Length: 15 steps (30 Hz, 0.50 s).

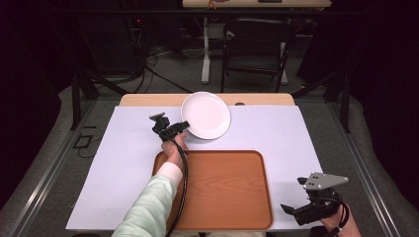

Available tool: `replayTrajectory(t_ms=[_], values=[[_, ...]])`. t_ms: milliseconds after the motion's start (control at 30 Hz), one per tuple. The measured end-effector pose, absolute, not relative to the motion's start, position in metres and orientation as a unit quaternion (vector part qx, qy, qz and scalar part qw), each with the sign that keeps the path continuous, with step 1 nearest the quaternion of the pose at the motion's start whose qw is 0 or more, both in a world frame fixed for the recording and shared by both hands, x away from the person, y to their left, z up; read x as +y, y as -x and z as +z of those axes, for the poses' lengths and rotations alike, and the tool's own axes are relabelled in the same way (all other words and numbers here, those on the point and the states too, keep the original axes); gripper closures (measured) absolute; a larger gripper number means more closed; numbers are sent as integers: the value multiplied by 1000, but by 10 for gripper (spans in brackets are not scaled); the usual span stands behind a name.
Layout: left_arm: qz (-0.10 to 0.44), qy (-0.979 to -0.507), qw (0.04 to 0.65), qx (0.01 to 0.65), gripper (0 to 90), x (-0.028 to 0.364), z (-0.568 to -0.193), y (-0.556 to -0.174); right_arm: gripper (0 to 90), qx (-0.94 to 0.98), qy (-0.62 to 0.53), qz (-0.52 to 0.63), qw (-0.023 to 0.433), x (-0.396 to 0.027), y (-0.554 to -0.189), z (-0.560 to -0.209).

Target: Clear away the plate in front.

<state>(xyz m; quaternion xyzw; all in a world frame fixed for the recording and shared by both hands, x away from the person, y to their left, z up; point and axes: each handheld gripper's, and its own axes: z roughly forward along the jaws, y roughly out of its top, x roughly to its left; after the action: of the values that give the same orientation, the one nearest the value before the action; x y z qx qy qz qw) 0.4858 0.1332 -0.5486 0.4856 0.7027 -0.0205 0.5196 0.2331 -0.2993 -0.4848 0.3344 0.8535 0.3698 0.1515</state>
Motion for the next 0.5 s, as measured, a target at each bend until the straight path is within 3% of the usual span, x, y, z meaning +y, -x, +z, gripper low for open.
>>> replayTrajectory(t_ms=[500], values=[[-29,-509,520,686,873,134,-540,-490,0,854,-335,368,149,-299,-234,-485]])
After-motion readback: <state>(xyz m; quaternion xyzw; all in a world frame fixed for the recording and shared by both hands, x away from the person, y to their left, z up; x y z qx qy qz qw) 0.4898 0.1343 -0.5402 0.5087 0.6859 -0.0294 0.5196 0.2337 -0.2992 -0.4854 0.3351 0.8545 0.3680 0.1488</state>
